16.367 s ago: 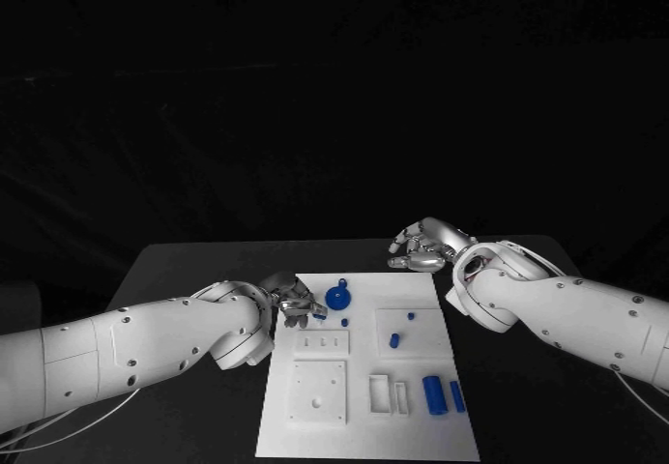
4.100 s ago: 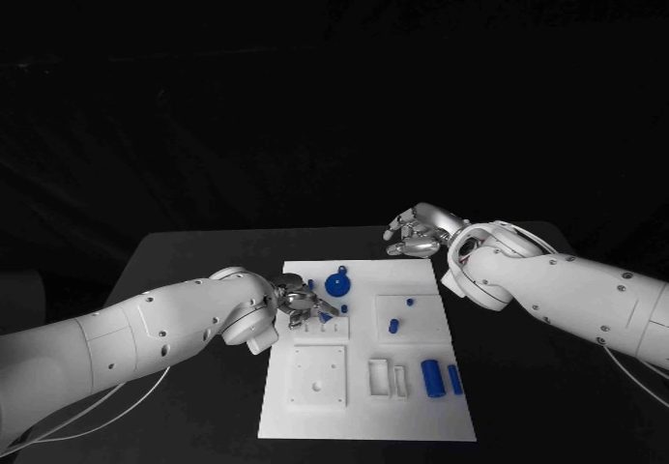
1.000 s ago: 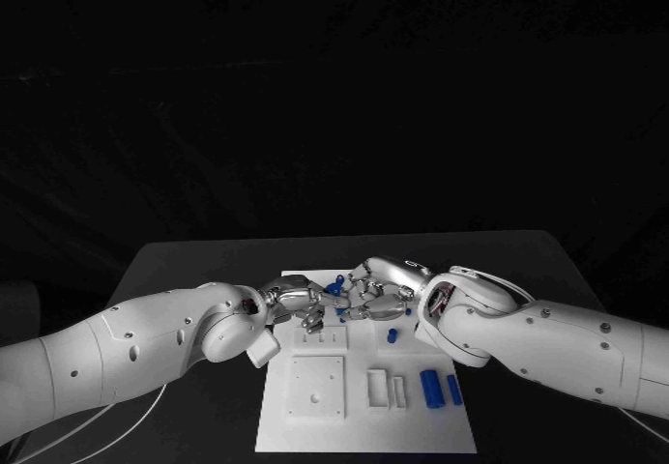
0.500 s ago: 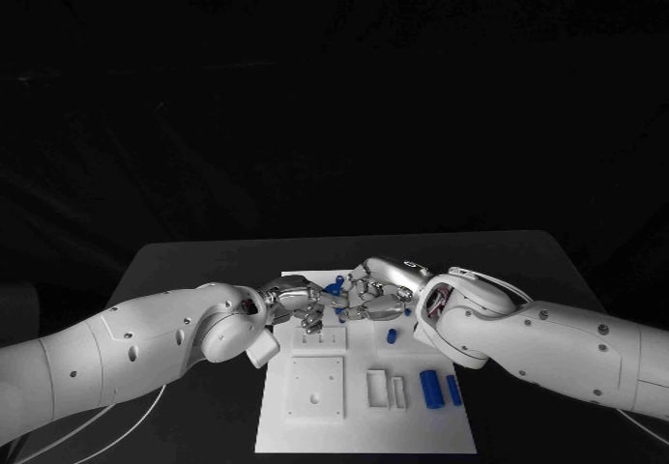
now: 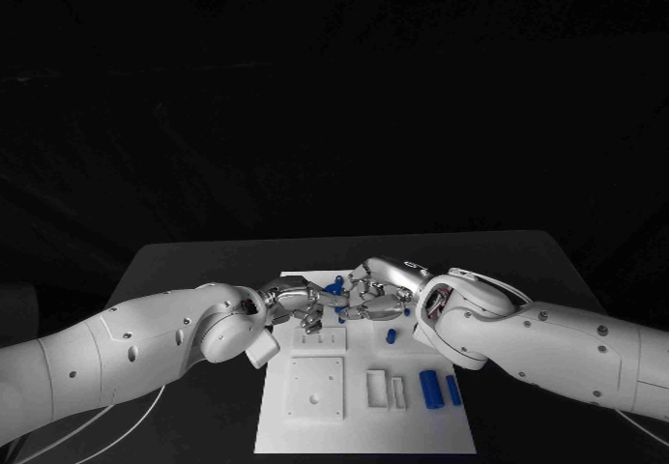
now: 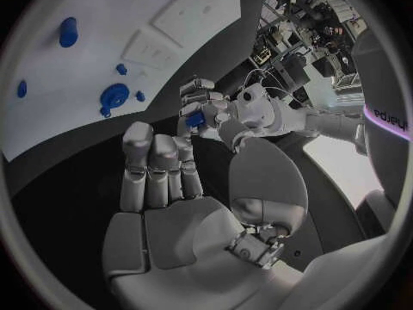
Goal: Assemble the parts on the task board
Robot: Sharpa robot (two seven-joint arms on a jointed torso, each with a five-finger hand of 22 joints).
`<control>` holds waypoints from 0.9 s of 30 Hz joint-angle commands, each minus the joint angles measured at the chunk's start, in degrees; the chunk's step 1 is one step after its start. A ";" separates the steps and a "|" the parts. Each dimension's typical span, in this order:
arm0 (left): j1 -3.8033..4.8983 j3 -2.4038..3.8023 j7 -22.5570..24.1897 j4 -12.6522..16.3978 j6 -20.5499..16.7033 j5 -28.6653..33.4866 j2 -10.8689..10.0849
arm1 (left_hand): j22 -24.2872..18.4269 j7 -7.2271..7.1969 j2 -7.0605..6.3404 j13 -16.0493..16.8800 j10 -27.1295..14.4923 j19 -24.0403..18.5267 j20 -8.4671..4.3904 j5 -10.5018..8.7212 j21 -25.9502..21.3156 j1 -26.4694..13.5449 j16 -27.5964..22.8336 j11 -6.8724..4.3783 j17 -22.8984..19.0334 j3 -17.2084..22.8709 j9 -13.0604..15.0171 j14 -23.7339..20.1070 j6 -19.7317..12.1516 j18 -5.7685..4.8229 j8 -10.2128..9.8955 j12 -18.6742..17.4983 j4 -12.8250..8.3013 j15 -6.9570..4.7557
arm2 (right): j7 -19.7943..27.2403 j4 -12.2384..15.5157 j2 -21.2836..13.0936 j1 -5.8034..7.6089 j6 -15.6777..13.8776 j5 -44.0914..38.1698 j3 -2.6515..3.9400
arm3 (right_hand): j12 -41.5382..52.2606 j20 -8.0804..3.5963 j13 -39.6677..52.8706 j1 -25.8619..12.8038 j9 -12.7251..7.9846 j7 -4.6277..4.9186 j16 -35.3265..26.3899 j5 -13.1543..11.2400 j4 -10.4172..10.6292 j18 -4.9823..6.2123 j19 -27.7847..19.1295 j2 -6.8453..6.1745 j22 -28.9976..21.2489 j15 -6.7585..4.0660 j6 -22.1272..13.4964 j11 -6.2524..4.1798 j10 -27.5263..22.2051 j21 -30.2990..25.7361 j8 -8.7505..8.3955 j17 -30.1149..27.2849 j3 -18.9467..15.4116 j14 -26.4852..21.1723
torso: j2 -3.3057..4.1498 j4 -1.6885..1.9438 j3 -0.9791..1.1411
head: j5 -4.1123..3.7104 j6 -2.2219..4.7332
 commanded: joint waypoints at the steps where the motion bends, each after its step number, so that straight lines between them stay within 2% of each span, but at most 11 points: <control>1: 0.14 0.13 0.69 0.10 -0.09 0.79 0.04 | 0.58 0.08 -0.68 -0.07 -0.17 -0.09 -7.33 -0.10 -0.21 -0.05 0.39 -0.10 -0.06 0.13 0.05 0.33 -0.24 -0.25 -0.19 0.40 0.38 -0.46 | -1.31 0.01 -0.08 -0.16 0.25 -0.86 -0.10 | 0.08 -0.11 0.09 -0.28 0.06 1.65 0.25 0.38 0.43 2.53 0.27 0.31 0.97 -0.26 4.08 -0.05 0.37 0.33 0.10 0.06 -0.06 0.07 | 0.01 0.00 -0.01 | -0.06 -0.01; 10: 0.14 0.13 0.60 -0.01 -0.12 0.79 -0.02 | 0.59 -0.05 -0.34 -0.14 -0.22 -0.05 -7.44 0.04 -0.22 0.54 0.38 -0.22 -0.10 0.53 0.09 0.36 0.02 -0.14 -0.17 0.43 0.29 -0.58 | -1.84 -0.07 -0.15 -0.18 0.13 -0.94 -0.10 | 0.04 -0.15 0.11 -0.33 0.13 1.63 0.23 0.77 0.50 2.53 0.30 0.19 0.96 -0.28 4.11 -0.07 0.42 0.35 0.07 0.06 0.06 0.11 | 0.00 0.01 -0.01 | -0.19 0.02; 14: 0.14 0.13 0.50 -0.04 0.01 0.80 -0.04 | 0.61 -0.11 0.60 -0.20 -0.24 -0.04 -7.50 0.13 -0.22 1.53 0.37 -0.29 -0.14 1.08 0.12 0.38 0.15 -0.09 -0.18 0.47 -0.15 -0.66 | -1.92 -0.12 -0.17 -0.18 0.12 -0.94 -0.10 | 0.02 -0.16 0.11 -0.34 0.14 1.63 0.21 0.89 0.52 2.53 0.30 0.13 0.95 -0.28 4.10 -0.07 0.43 0.34 0.04 0.06 0.10 0.11 | 0.01 0.02 -0.01 | -0.21 0.03; 17: 0.14 0.13 0.37 -0.10 0.04 1.27 -0.04 | 0.67 -0.16 1.59 -0.30 -0.27 -0.08 -7.48 2.49 -0.20 2.74 0.38 -0.33 -0.19 1.78 0.22 0.38 0.47 -0.16 -0.11 0.51 -0.97 -0.69 | -1.92 -0.12 -0.18 -0.18 0.18 -0.87 -0.10 | -0.01 -0.17 0.12 -0.36 0.16 1.64 0.19 1.00 0.54 2.53 0.29 0.05 0.94 -0.28 4.08 -0.07 0.43 0.33 0.02 0.06 0.13 0.11 | -0.01 -0.01 -0.02 | -0.21 0.10; 21: 0.14 0.13 0.29 -0.13 0.22 1.35 0.03 | 0.74 -0.34 3.34 -0.40 -0.17 -0.07 -7.52 3.85 -0.14 4.85 0.42 -0.48 -0.23 2.92 0.46 0.41 1.06 -0.15 0.19 0.58 -2.53 -0.82 | -1.93 -0.12 -0.14 -0.18 0.26 -0.85 -0.10 | -0.06 -0.18 0.12 -0.41 0.17 1.66 0.16 1.10 0.55 2.53 0.28 -0.13 0.93 -0.28 4.02 -0.06 0.42 0.32 -0.04 0.05 0.14 0.09 | 0.01 -0.02 -0.01 | -0.23 0.09; 27: 0.14 0.13 0.16 -0.23 -0.30 1.45 -0.01 | 0.78 -0.47 4.19 -0.62 0.02 0.02 -7.40 3.50 -0.05 5.68 0.43 -0.58 -0.30 3.54 0.94 0.48 2.07 -0.38 0.79 0.57 -3.52 -0.89 | -2.14 -0.21 -0.21 -0.18 0.55 -0.43 -0.10 | -0.26 -0.21 0.12 -0.72 0.19 1.77 0.02 1.34 0.56 2.53 0.16 -0.89 0.89 -0.22 3.73 0.03 0.27 0.25 -0.27 0.04 -0.09 -0.04 | -0.01 -0.03 0.00 | -0.26 0.01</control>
